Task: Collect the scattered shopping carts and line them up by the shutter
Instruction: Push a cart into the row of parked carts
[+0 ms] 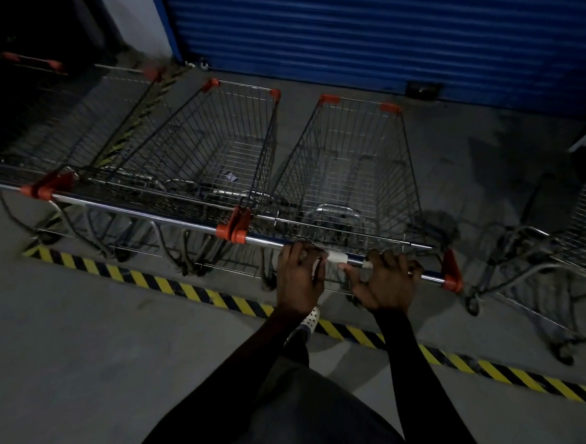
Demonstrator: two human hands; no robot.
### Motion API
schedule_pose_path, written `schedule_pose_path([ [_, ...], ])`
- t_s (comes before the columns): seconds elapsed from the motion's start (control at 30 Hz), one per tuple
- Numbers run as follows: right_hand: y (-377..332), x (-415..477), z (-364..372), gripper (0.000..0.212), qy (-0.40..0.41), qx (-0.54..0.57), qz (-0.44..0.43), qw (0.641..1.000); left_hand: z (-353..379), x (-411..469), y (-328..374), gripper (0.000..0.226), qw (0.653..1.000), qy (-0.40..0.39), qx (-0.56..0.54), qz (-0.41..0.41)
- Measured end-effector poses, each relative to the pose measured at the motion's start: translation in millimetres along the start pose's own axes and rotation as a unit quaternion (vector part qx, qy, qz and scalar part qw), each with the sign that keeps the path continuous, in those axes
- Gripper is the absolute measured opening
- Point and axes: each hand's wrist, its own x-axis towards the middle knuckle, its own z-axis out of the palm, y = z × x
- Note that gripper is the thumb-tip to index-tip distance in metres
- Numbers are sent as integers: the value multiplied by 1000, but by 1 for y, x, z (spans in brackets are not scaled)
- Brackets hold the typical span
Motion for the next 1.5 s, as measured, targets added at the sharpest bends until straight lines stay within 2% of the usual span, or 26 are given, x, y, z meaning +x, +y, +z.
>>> schedule_pose_path([
  [0.37, 1, 2, -2, 72, -17, -6, -4, 1000, 2, -2, 3, 19, 1000, 3, 9, 5],
  [0.43, 3, 2, -6, 72, -22, 17, -9, 1000, 2, -3, 6, 18, 1000, 7, 11, 1],
  [0.53, 9, 0, -14, 64, 29, 84, -8, 996, 5, -1, 11, 16, 999, 9, 31, 14],
  [0.73, 42, -4, -33, 54, 151, 115, 55, 980, 22, 8, 39, 15, 998, -11, 8, 60],
  [0.9, 90, -23, -50, 59, 100, 98, 179, 974, 59, 19, 83, 19, 989, -70, -26, 126],
  [1.0, 123, -40, -59, 60, 112, 86, 243, 960, 83, 24, 114, 23, 981, -100, -39, 161],
  [1.13, 164, -62, -66, 56, 134, 57, 308, 940, 109, 31, 160, 39, 968, -157, -34, 191],
  [1.2, 183, -69, -65, 63, 124, 49, 338, 932, 123, 33, 180, 49, 954, -213, 5, 209],
  [1.27, 207, -71, -62, 79, 97, 47, 373, 922, 141, 32, 201, 53, 934, -253, 36, 248],
  [1.33, 232, -69, -61, 89, 84, 72, 391, 914, 162, 34, 221, 49, 924, -260, 29, 278],
  [1.5, 294, -55, -66, 76, 96, 51, 382, 918, 232, 47, 276, 46, 911, -273, 5, 310],
])
